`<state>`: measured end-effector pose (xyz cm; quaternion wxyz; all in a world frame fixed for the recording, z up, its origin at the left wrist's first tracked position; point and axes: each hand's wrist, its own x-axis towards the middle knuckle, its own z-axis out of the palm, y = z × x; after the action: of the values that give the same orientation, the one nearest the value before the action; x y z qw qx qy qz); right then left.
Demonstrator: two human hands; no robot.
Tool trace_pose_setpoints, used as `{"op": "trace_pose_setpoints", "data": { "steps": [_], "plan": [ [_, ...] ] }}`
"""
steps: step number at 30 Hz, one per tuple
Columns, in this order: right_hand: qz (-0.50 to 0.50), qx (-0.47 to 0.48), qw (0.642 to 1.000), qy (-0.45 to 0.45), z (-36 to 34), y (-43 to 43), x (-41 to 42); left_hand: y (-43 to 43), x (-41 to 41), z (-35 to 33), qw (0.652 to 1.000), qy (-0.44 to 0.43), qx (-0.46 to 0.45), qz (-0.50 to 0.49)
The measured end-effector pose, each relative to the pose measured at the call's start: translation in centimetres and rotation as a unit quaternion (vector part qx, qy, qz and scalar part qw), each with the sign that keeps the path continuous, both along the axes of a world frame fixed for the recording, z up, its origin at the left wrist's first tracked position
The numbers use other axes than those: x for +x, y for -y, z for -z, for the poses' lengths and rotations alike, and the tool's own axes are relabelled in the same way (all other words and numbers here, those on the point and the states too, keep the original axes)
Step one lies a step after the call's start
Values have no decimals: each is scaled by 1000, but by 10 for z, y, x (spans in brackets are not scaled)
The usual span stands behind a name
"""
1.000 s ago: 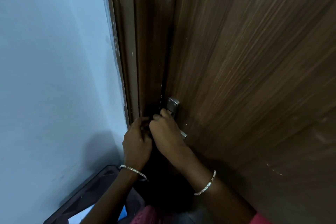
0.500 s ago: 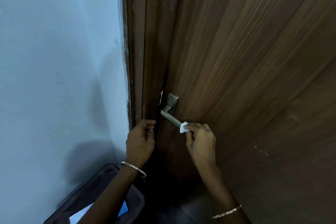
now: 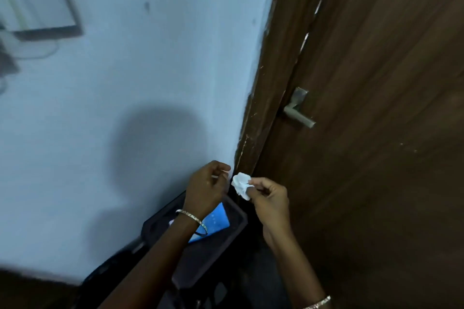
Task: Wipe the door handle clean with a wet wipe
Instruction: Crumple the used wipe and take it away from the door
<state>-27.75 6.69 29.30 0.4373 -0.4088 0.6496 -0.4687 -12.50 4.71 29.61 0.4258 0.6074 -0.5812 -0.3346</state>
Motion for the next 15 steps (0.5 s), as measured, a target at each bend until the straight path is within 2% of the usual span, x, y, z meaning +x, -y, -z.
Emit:
{"op": "trace_pose_setpoints", "data": {
  "steps": [4, 10, 15],
  "plan": [
    [-20, 22, 997, 77, 26, -61, 58, -69, 54, 28, 998, -43, 47, -5],
    [-76, 88, 987, 109, 49, -134, 137, -162, 126, 57, 988, -75, 122, -56],
    [-92, 150, 983, 61, 77, -170, 189, -209, 174, 89, 969, -99, 201, -109]
  ]
}}
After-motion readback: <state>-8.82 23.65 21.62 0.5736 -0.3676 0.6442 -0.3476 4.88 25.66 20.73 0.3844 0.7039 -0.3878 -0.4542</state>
